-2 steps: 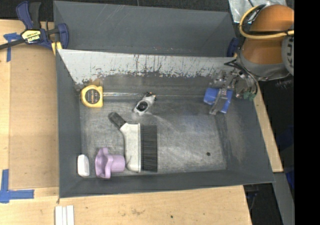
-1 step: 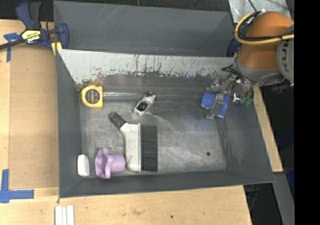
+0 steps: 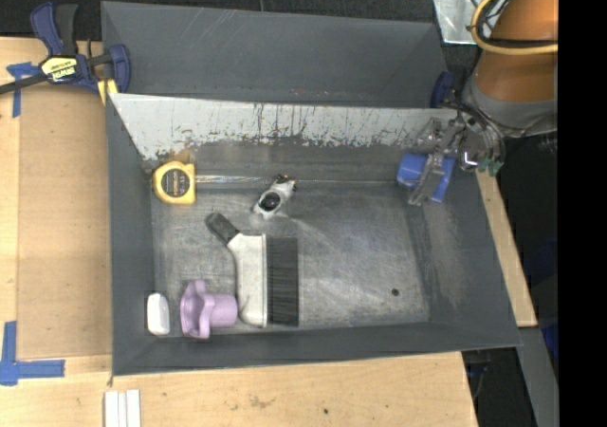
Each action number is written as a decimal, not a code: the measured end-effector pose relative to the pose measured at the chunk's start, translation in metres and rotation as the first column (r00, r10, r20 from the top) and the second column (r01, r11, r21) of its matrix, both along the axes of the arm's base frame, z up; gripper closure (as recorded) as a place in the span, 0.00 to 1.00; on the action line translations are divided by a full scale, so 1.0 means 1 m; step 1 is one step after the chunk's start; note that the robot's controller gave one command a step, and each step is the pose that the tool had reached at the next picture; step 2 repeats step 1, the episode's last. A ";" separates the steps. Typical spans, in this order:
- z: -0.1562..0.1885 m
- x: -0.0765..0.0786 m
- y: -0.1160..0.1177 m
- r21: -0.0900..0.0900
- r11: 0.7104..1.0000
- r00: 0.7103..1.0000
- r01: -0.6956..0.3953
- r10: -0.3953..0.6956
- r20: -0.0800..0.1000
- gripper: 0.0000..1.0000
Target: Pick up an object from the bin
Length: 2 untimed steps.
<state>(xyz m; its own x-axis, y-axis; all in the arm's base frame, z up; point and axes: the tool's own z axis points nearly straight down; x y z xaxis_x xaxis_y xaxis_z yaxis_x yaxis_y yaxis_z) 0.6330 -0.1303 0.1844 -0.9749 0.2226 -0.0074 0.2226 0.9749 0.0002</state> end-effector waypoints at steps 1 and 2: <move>-0.045 -0.003 0.001 0.001 1.000 1.000 -0.001 0.001 -0.004 1.00; -0.045 -0.003 0.001 0.001 1.000 1.000 -0.001 0.001 -0.004 1.00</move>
Offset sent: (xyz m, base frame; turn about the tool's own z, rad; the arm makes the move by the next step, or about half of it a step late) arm 0.0000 0.0001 0.0087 0.0000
